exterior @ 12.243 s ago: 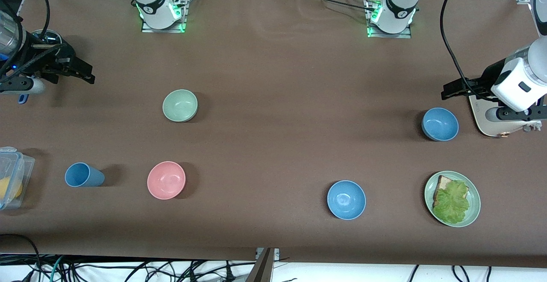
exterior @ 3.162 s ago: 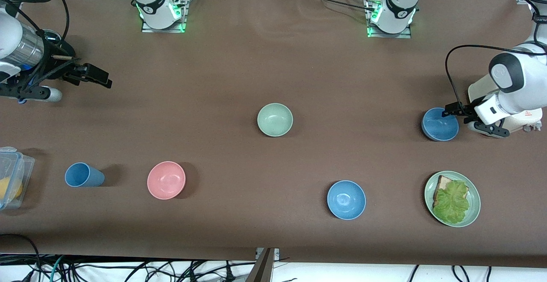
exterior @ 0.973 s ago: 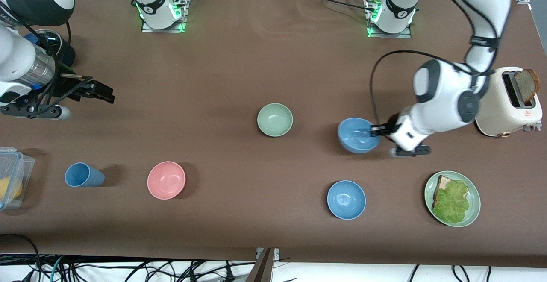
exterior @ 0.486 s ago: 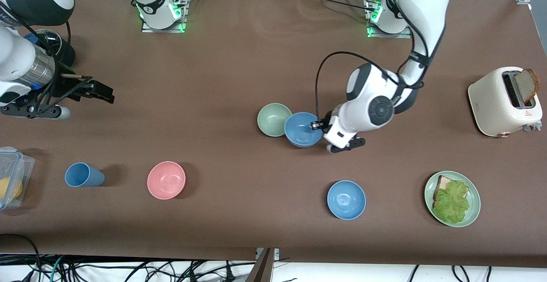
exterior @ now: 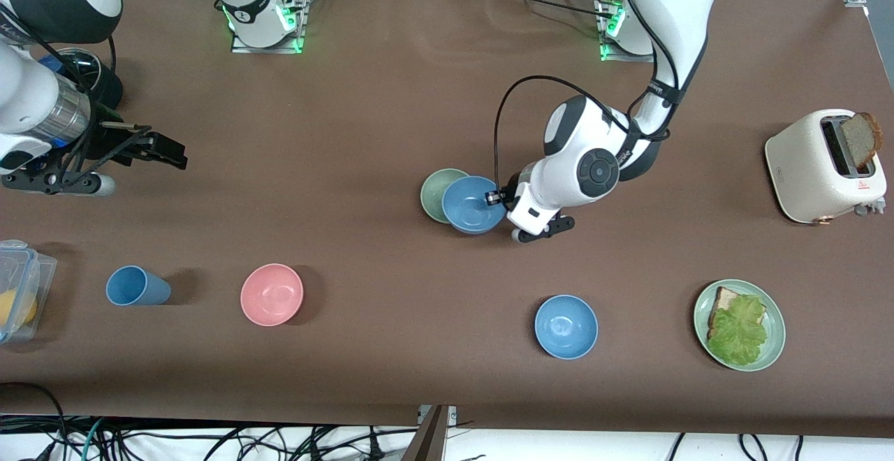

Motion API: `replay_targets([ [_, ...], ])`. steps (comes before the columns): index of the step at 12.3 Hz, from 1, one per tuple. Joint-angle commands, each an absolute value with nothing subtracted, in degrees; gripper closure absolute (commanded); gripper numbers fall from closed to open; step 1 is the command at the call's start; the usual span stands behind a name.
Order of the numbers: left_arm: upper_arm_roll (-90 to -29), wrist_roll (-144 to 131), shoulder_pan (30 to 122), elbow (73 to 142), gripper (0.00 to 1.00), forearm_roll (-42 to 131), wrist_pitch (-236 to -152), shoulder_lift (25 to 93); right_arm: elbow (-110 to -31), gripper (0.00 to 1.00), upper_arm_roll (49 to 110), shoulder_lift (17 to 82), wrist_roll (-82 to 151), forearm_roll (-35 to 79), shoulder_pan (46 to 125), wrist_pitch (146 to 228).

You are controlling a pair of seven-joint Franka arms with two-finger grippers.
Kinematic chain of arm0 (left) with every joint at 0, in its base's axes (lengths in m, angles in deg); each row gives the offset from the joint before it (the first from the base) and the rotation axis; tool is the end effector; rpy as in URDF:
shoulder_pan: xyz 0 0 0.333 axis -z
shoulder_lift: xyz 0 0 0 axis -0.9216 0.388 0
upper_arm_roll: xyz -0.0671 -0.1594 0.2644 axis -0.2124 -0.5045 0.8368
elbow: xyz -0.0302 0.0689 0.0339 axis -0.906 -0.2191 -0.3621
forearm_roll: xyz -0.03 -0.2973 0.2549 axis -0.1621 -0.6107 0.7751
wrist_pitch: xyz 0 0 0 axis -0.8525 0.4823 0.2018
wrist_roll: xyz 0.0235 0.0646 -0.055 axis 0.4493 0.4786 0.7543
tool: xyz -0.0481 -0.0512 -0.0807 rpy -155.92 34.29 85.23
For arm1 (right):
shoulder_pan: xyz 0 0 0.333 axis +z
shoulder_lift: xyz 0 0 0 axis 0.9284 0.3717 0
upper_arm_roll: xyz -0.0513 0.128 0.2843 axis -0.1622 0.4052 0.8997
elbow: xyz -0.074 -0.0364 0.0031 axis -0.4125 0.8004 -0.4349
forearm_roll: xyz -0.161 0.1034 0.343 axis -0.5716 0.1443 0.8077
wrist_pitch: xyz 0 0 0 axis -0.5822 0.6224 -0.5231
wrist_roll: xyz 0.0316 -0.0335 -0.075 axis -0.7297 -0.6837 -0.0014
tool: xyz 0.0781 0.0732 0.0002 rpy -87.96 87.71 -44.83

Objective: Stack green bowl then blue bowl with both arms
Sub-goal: 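Lower the blue bowl into the green bowl and open the left gripper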

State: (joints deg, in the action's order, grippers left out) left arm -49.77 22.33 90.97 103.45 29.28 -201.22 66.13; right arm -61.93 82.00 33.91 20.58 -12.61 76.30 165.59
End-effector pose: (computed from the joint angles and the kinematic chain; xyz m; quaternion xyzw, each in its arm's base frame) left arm 0.5671 -0.3634 0.2705 0.9638 0.1605 -0.1507 0.1506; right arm 0.5944 0.0583 0.5453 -0.9985 0.0340 0.0407 0.0124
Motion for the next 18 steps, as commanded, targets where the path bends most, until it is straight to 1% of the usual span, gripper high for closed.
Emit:
replay_targets([
  [1,-48.8,24.0,94.0,102.4,1.00,27.7,-200.5,67.6,-60.5,0.00,82.1,34.6,20.7,-11.8,75.8,165.0],
  [7,-48.8,25.4,95.7,102.4,1.00,27.5,-201.2,70.2,-60.6,0.00,82.1,34.6,20.7,-11.8,75.8,165.0],
  [8,-48.8,25.6,95.7,102.4,0.97,27.5,-201.2,70.3,-60.6,0.00,82.1,34.6,20.7,-11.8,75.8,164.9],
  [9,-48.8,25.5,95.7,102.4,0.66,27.5,-201.2,70.2,-60.6,0.00,82.1,34.6,20.7,-11.8,75.8,164.9],
  [11,-48.7,25.5,95.6,101.1,0.15,27.6,-201.1,69.6,-60.6,0.00,82.1,34.6,20.6,-11.8,75.8,165.0],
  [12,-48.7,25.6,95.5,100.2,0.02,27.5,-200.5,68.9,-60.6,0.00,82.1,34.6,20.7,-11.8,75.9,165.0],
  [14,-48.2,25.5,94.8,98.2,0.01,25.0,-197.7,67.7,-60.6,0.00,82.1,34.6,20.7,-11.8,75.8,165.0],
  [16,-45.3,24.9,94.2,93.9,0.01,23.6,-191.2,66.4,-60.6,0.00,82.2,34.6,20.6,-11.8,75.8,165.0],
  [18,-44.0,23.1,91.9,93.7,0.00,25.6,-189.1,61.3,-60.6,0.00,82.2,34.6,20.6,-11.8,75.9,165.0],
])
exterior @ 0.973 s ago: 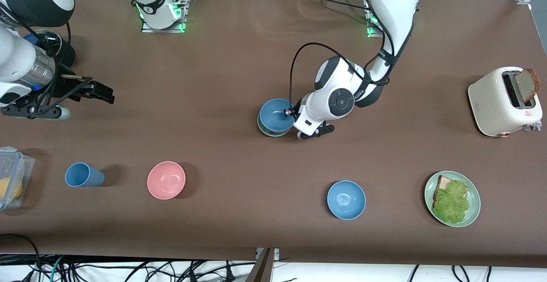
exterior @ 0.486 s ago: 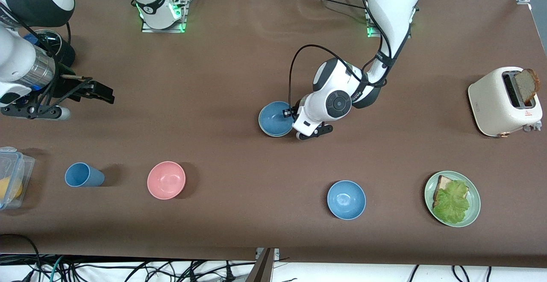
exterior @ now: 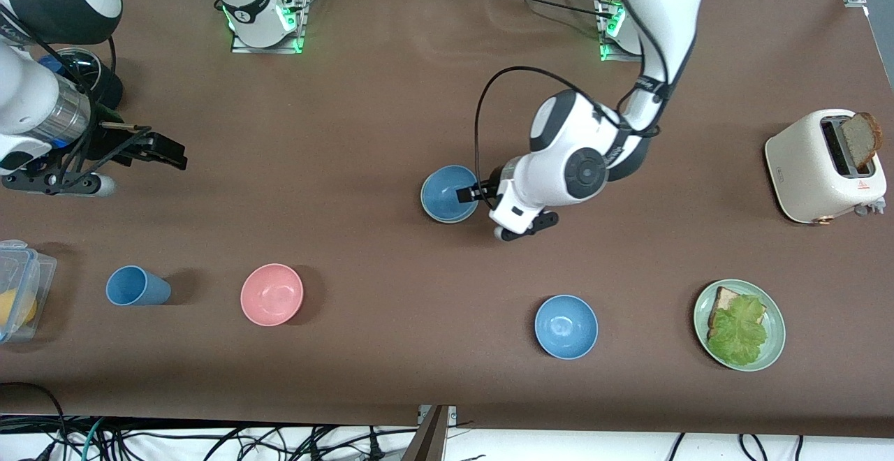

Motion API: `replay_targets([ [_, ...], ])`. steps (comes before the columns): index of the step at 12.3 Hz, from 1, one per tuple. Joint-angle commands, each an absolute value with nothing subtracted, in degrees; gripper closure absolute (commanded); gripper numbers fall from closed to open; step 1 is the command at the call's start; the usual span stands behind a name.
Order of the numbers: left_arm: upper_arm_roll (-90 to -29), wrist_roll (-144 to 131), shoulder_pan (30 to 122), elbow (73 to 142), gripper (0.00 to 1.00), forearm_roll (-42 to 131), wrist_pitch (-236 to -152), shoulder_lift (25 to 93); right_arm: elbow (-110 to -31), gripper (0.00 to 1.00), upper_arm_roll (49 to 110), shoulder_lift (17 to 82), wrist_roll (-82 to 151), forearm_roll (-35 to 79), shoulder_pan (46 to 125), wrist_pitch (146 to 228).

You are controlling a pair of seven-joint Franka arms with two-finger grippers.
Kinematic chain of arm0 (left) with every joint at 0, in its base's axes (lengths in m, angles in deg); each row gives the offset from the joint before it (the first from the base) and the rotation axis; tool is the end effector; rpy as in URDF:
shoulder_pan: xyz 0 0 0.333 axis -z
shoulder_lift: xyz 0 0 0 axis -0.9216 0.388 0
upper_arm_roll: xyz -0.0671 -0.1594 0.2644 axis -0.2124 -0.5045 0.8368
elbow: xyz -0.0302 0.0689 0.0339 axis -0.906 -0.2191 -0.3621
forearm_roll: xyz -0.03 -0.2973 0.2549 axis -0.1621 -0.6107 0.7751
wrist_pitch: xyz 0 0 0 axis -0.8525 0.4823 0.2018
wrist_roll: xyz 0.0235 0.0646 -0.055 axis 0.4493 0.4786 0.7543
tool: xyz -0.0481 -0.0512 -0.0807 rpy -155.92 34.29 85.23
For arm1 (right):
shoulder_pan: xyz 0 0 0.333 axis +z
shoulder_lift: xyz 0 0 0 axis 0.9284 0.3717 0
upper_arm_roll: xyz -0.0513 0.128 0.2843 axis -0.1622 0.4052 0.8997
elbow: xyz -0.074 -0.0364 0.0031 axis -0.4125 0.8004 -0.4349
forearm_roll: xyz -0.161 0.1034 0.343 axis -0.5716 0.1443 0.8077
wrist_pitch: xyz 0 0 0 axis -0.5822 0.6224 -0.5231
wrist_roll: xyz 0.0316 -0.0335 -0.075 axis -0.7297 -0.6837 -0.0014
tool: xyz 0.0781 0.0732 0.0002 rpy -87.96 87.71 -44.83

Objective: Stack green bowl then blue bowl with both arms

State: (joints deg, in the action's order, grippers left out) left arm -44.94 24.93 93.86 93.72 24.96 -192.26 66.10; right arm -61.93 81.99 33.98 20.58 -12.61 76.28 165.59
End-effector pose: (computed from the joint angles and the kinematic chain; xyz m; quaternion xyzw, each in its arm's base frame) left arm 0.5946 -0.3715 0.3343 0.9540 0.1807 -0.1614 0.1766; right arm 0.5947 0.0580 0.5445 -0.9985 0.0343 0.0413 0.0123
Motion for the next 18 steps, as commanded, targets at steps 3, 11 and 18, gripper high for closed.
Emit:
replay_targets([
  [3,-44.0,15.1,86.0,93.6,0.00,39.9,-184.1,54.7,-60.5,0.00,82.1,34.6,20.6,-11.8,75.9,165.0],
  [11,-44.0,-8.0,65.6,93.5,0.00,47.6,-174.6,44.7,-60.4,0.00,82.2,35.0,20.6,-11.8,75.9,165.2],
  [18,-44.4,-9.0,64.7,91.8,0.00,51.7,-168.6,43.8,-60.4,0.00,82.2,34.9,20.6,-11.8,75.9,165.2],
])
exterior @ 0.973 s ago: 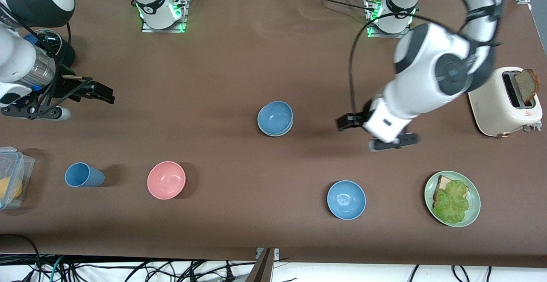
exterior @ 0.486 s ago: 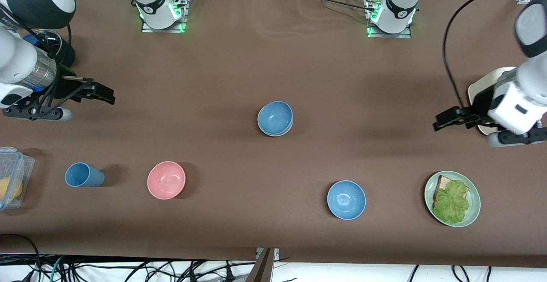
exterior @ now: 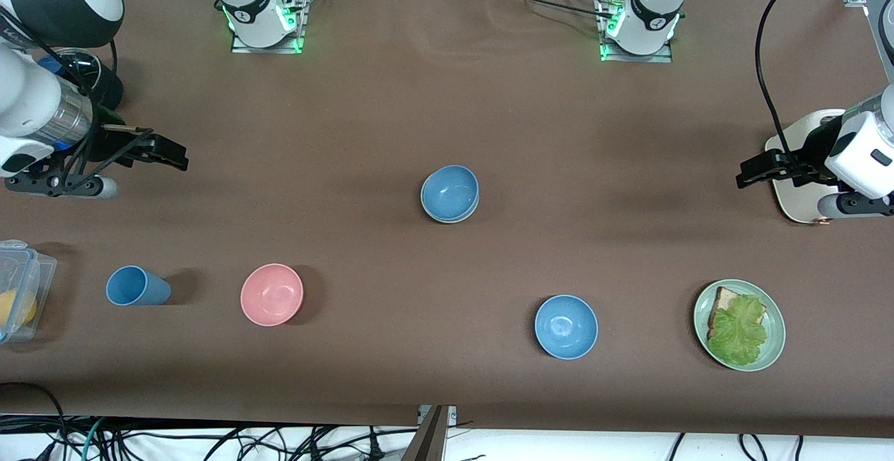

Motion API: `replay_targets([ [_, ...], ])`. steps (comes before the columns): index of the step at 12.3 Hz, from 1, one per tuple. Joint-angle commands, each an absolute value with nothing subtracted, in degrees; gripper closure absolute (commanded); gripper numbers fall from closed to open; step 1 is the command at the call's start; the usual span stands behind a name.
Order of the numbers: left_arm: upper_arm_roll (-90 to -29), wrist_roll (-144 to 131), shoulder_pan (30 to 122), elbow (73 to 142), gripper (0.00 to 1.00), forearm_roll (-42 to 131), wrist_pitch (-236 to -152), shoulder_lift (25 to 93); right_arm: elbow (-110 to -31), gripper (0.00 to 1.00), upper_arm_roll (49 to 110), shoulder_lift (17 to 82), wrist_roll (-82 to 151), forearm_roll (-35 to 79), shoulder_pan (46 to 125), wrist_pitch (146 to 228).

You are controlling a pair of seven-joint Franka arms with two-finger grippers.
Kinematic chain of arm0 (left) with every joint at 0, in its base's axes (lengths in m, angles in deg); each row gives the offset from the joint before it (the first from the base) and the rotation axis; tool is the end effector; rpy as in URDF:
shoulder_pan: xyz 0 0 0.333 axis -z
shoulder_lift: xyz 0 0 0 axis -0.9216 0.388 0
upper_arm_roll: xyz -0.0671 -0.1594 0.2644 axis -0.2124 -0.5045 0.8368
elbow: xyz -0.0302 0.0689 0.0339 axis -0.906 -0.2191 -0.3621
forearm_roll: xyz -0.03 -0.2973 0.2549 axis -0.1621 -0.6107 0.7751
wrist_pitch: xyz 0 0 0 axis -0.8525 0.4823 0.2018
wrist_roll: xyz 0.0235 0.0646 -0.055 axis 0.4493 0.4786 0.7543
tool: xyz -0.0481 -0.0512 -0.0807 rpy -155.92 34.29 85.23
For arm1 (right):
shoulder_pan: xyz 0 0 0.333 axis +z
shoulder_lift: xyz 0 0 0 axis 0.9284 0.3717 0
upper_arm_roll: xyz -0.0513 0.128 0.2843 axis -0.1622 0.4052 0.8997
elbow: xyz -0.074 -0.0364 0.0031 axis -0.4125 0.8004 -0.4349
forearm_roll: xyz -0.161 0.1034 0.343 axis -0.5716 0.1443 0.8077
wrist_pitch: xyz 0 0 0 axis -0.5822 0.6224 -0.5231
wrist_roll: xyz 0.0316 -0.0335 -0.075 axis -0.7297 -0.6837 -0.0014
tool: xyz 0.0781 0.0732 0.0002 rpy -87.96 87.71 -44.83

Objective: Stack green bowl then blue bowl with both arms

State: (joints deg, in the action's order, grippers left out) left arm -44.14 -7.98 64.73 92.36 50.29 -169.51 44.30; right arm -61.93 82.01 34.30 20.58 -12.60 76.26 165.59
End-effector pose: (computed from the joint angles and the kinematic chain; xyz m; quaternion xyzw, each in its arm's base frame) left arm 0.6132 -0.0064 0.5580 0.9980 0.0434 -0.0334 0.0318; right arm 0.5958 0.0582 0.5412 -0.9984 0.0343 0.0441 0.0119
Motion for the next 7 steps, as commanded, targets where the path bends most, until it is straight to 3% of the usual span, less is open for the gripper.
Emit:
replay_targets([
  [1,-44.3,-9.0,64.8,91.2,0.00,51.8,-168.3,44.2,-60.4,0.00,82.2,34.9,20.6,-11.8,75.9,165.2],
  [7,-44.1,-8.9,64.8,90.7,0.00,51.8,-168.2,45.4,-60.4,0.00,82.2,35.0,20.6,-11.8,75.9,165.2],
])
